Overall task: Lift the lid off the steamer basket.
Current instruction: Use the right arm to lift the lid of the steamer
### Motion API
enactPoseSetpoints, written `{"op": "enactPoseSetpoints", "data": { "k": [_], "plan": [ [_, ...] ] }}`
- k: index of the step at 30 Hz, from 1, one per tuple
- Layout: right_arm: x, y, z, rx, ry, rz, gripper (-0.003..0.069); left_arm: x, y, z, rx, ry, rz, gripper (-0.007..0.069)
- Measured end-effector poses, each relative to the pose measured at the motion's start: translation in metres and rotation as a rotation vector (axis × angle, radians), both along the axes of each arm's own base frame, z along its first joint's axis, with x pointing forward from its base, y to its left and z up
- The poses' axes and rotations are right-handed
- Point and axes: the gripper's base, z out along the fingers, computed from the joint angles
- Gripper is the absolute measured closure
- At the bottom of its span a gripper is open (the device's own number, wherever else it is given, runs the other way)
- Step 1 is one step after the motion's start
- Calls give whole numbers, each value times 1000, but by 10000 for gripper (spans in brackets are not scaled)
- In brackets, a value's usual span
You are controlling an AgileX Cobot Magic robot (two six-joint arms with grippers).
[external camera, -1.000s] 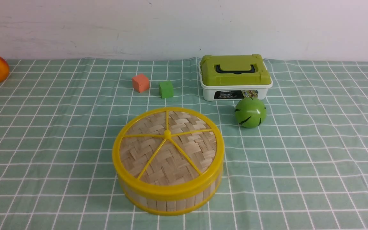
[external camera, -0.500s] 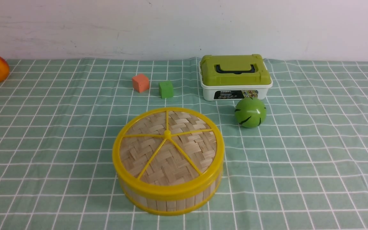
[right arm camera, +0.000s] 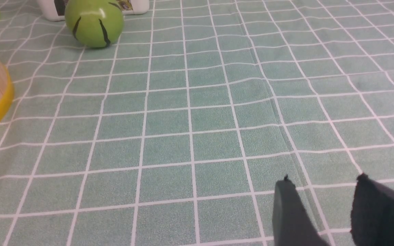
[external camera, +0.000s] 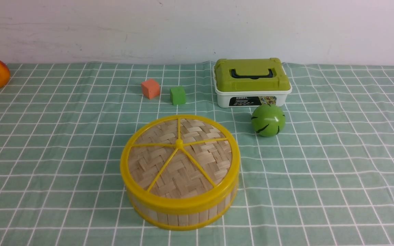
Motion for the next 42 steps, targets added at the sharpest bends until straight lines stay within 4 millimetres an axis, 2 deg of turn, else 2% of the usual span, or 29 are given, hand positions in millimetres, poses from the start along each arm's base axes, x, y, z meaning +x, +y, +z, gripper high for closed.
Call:
{"op": "enactPoseSetpoints", "data": {
  "k": [28,31,34,35,36,37,39,42],
  "plan": [
    [0,1,0,36,-1,-4,418,0,0,0,0,0,0,386],
    [0,4,1,211,-11,-21,418,0,0,0,0,0,0,386],
    [1,10,2,560,-31,-58,418,0,0,0,0,0,0,386],
    [1,12,3,731,-33,-74,418,0,0,0,0,0,0,386],
    [1,12,3,742,-33,-77,418,0,0,0,0,0,0,386],
    [2,14,6,905,-41,-93,418,0,0,0,0,0,0,386],
    [2,15,7,1009,-47,-103,418,0,0,0,0,0,0,386],
    [2,15,9,1023,-66,-106,418,0,0,0,0,0,0,386]
  ]
}}
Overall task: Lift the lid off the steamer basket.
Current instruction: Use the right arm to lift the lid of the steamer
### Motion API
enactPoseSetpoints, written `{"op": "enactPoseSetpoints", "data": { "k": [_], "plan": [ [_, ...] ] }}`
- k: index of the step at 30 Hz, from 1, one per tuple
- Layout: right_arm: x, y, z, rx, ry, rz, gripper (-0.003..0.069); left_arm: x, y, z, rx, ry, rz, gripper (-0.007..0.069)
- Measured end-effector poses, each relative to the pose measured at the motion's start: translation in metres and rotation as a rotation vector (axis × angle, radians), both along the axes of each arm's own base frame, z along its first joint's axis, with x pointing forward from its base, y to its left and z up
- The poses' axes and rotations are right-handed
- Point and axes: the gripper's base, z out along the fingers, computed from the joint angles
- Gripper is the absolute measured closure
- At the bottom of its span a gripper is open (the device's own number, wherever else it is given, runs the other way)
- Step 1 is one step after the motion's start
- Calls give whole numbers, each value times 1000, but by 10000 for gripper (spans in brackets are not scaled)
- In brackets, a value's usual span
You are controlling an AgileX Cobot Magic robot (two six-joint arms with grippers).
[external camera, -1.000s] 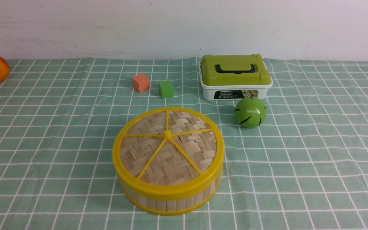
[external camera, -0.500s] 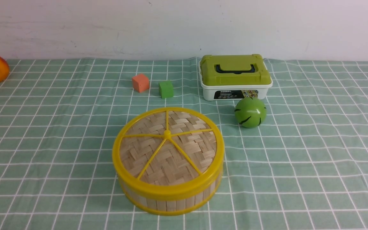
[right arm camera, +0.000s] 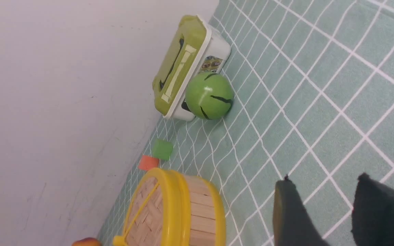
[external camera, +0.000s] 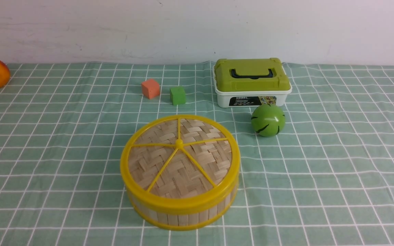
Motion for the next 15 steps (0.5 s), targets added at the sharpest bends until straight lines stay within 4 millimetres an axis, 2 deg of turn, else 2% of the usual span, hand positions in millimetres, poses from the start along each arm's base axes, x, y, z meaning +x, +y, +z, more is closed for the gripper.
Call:
{"op": "enactPoseSetpoints", "data": {
  "k": [7,10,12,15],
  "plan": [
    [1,-3,3,-69,-36,-20,418,0,0,0,0,0,0,386],
    [1,-3,5,-166,-53,-5,428,0,0,0,0,0,0,386],
    [-2,0,26,-314,-64,49,482,0,0,0,0,0,0,386],
    [-2,3,61,-555,-10,161,602,0,0,0,0,0,0,386]
  ]
}}
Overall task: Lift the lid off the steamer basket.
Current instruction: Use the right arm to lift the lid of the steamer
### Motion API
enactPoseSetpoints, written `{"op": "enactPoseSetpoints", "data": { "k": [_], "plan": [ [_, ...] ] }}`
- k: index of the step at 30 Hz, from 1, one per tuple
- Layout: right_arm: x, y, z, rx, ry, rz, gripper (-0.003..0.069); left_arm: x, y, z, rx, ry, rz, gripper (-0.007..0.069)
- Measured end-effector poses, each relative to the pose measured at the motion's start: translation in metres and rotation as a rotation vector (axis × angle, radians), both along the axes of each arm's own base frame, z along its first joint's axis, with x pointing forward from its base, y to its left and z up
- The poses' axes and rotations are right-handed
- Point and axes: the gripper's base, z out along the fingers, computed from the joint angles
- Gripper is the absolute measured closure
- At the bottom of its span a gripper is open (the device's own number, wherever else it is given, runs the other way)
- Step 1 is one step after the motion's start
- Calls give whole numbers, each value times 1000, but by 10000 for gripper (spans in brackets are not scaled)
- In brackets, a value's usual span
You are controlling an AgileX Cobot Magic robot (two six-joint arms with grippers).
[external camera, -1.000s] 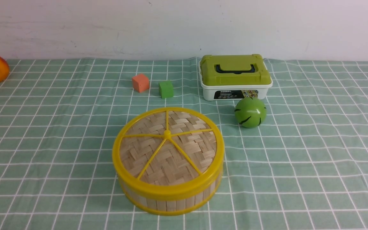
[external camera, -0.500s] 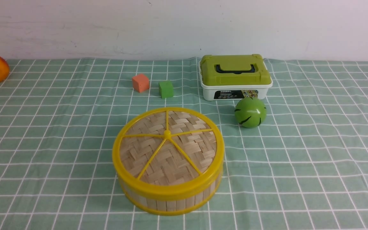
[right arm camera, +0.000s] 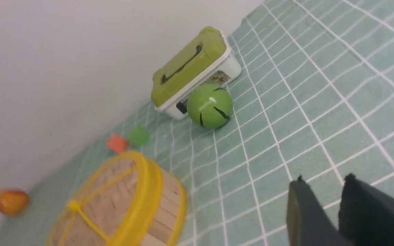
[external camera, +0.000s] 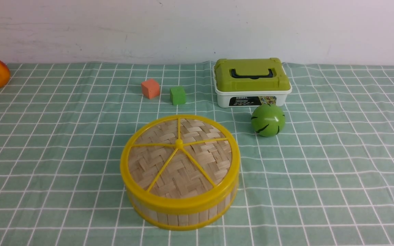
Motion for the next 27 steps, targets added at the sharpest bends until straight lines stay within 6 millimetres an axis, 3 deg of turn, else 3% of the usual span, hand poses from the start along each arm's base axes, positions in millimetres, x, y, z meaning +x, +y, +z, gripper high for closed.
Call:
{"op": "enactPoseSetpoints", "data": {
  "k": [3,5,7,9,13,14,17,22,27],
  "plan": [
    [14,4,52,-302,168,171,672,0,0,0,0,0,0,386],
    [24,5,71,-390,209,238,678,0,0,0,0,0,0,386],
    [49,8,102,-524,313,413,678,0,0,0,0,0,0,386],
    [70,12,118,-564,350,525,677,0,0,0,0,0,0,386],
    [111,30,133,-594,397,771,664,0,0,0,0,0,0,386],
    [114,30,133,-592,402,775,663,0,0,0,0,0,0,386],
    [150,61,137,-689,429,947,659,0,0,0,0,0,0,386],
    [201,112,134,-823,512,984,656,0,0,0,0,0,0,386],
    [246,170,125,-850,517,1015,644,0,0,0,0,0,0,386]
  ]
}}
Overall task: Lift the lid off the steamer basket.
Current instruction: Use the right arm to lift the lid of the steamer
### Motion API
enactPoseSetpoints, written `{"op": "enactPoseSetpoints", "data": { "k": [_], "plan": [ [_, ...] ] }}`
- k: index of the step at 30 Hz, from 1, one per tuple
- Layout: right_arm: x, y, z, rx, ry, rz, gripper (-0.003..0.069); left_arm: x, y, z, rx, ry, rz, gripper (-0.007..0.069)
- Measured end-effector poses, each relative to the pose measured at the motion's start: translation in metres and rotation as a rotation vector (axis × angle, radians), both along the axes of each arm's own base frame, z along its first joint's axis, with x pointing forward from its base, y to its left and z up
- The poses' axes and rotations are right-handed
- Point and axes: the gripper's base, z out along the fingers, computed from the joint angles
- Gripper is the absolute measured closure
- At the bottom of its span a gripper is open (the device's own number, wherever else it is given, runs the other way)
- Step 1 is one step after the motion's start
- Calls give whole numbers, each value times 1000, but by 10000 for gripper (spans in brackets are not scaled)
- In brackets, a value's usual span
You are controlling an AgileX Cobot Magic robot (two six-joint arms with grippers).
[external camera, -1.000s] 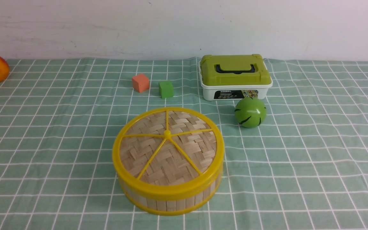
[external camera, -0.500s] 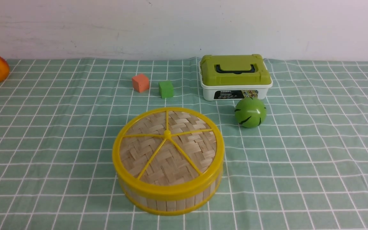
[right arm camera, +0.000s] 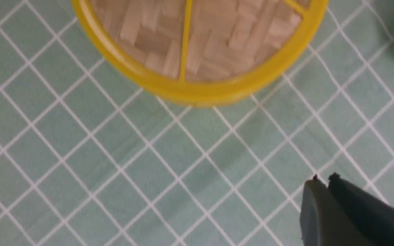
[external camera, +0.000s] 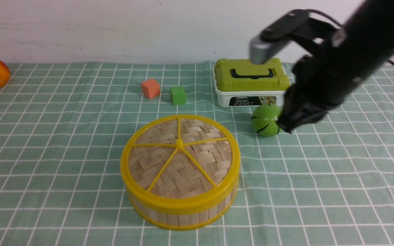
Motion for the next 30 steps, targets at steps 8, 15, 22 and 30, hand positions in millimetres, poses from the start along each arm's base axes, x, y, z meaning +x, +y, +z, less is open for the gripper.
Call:
{"op": "enactPoseSetpoints", "data": {
  "k": [8,15,22,30],
  "plan": [
    [54,89,-37,8,-11,77,471,0,0,0,0,0,0,386],
    [69,119,-65,1,2,95,246,0,0,0,0,0,0,386],
    [79,126,-98,-29,56,71,227,0,0,0,0,0,0,386],
    [83,132,-105,11,49,64,369,0,0,0,0,0,0,386]
  ]
}}
